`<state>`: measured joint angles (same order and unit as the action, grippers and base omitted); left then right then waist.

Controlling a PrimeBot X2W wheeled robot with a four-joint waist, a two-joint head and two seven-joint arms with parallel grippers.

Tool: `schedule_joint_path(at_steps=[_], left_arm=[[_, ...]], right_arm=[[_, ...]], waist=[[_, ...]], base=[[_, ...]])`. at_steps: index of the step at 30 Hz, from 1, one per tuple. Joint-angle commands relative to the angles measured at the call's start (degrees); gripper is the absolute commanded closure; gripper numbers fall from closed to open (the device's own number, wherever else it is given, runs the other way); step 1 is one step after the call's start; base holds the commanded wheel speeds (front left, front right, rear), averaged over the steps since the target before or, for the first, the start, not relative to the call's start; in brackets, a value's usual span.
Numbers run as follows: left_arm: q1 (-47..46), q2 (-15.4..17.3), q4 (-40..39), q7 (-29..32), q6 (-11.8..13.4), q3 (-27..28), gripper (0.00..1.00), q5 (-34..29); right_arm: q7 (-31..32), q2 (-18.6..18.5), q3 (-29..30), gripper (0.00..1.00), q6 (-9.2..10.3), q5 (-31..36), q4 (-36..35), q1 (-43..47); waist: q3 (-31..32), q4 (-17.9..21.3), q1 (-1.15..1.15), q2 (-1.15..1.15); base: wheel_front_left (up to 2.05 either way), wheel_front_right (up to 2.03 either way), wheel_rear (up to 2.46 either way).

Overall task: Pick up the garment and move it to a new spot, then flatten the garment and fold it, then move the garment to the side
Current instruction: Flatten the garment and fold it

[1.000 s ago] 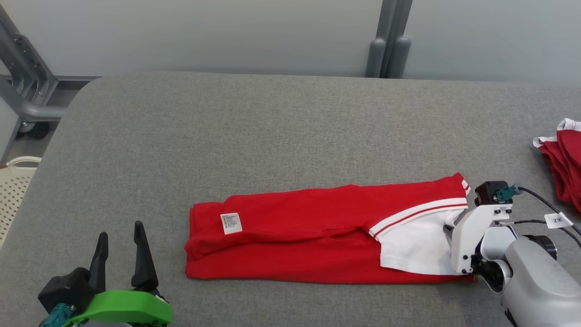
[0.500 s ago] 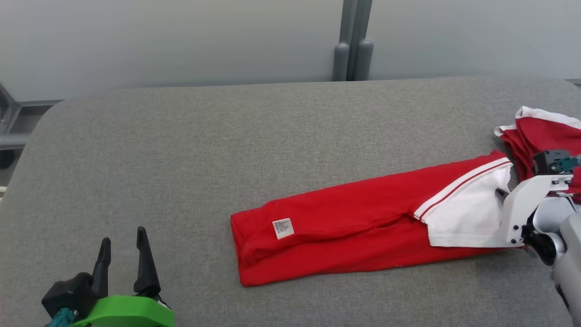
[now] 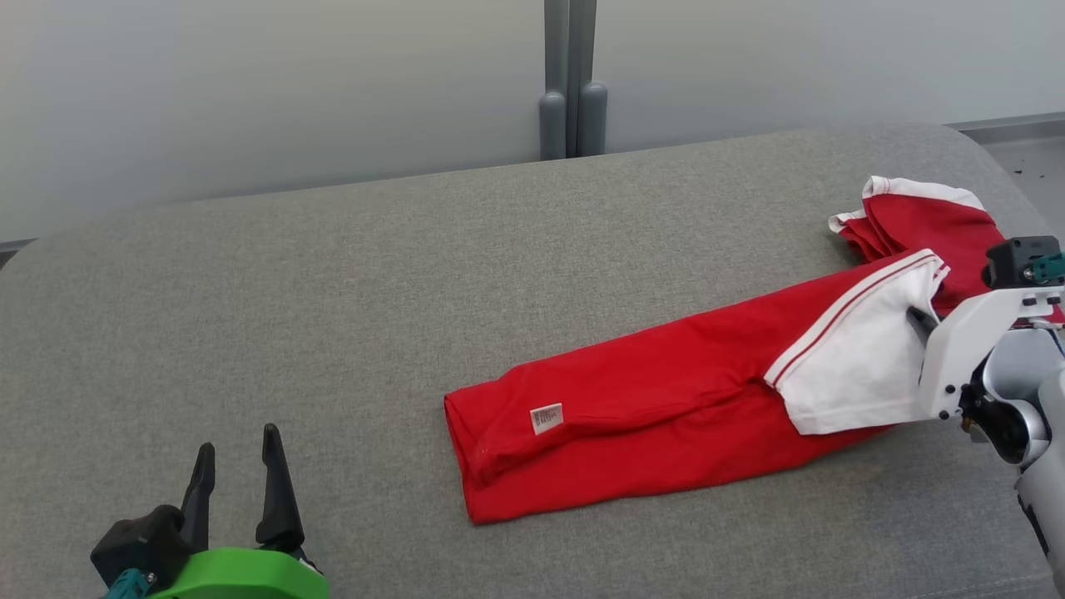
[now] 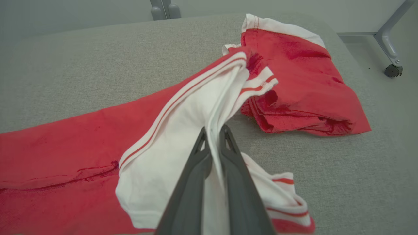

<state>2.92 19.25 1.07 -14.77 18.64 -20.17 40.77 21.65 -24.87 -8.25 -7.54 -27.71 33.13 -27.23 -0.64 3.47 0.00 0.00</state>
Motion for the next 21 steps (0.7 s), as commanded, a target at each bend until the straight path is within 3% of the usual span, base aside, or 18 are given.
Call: schedule_joint_path(at_steps=[1,14,21], left_arm=[[-0.04,0.13,0.26,-0.20,-0.26,0.00,0.00,-0.29],[0.02,0.08,0.47,-0.21,-0.35,-0.07,0.00,0.26],[-0.34,-0.24,0.52,-0.25,-0.55,-0.35,0.00,0.34]], right_arm=[[0.50,0.35,-0.63,1.00,0.09,-0.40,-2.34,1.03],[4.45,2.37,-5.36,1.00,0.08,-1.44,-18.95,5.20],[6.64,5.55,-8.72,1.00,0.06,-1.77,-26.24,7.53]], waist=[[0.28,0.30,0.00,0.00],[0.96,-1.24,0.00,0.00],[1.36,-2.39,0.00,0.00]], base=[[0.00,0.00,0.00],[0.00,0.00,0.00],[0.00,0.00,0.00]])
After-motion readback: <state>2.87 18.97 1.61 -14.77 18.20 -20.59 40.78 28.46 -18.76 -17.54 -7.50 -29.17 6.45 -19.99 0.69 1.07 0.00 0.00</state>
